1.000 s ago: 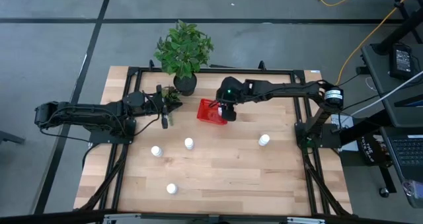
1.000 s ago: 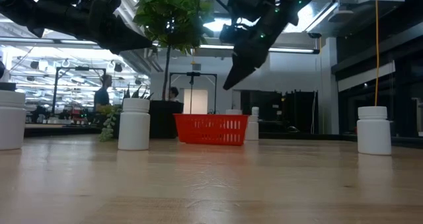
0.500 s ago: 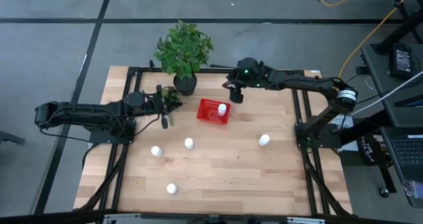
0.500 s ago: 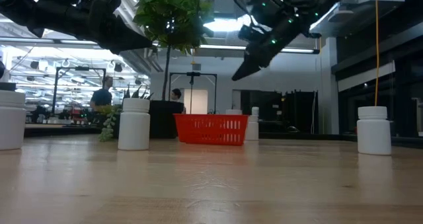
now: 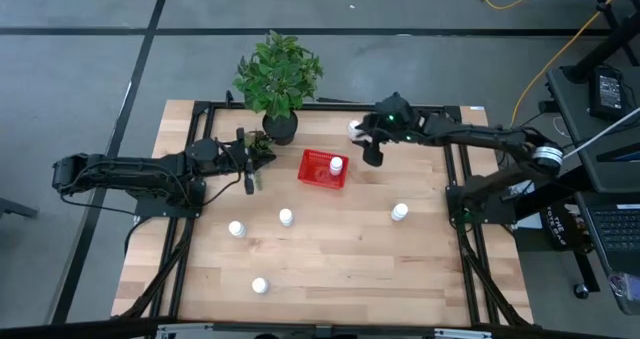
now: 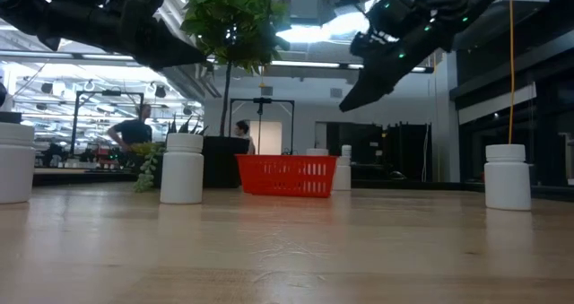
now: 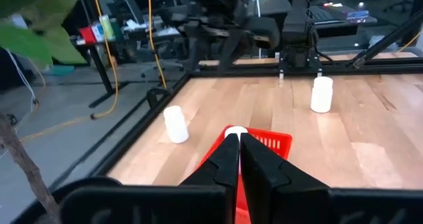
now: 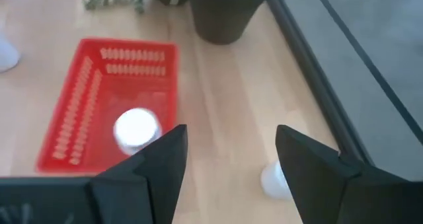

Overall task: Pick and place pill bottles into a basket
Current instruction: Put the white medicine bottle into the red bin

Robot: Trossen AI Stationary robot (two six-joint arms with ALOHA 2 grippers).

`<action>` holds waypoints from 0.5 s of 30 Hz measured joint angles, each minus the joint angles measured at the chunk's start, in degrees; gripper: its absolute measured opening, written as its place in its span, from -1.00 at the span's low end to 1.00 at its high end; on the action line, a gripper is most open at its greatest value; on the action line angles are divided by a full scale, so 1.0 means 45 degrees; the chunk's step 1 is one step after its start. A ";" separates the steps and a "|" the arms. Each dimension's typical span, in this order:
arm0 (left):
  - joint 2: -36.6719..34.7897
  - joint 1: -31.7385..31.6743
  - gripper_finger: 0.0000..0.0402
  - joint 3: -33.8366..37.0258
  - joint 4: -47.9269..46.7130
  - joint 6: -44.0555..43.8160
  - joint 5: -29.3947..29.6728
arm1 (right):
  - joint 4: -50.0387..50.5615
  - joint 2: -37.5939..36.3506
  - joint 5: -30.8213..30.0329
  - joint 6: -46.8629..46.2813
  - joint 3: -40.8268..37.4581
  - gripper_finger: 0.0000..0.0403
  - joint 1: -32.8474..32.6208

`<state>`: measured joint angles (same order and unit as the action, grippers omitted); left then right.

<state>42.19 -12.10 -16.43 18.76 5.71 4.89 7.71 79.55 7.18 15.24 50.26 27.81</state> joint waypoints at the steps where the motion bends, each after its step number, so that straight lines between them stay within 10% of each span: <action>1: 0.0000 -0.0004 -0.94 0.0000 0.0029 -0.0003 0.0000 | 0.0009 -0.0270 -0.0114 0.0013 -0.0200 0.15 -0.0087; 15: 0.0005 0.0011 -0.97 0.0000 0.0177 -0.0100 0.0138 | -0.2807 -0.1046 -0.0394 -0.0429 -0.3034 0.15 0.0381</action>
<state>42.22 -12.05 -16.43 19.55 5.26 5.51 -4.93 74.84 5.41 13.31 36.60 29.52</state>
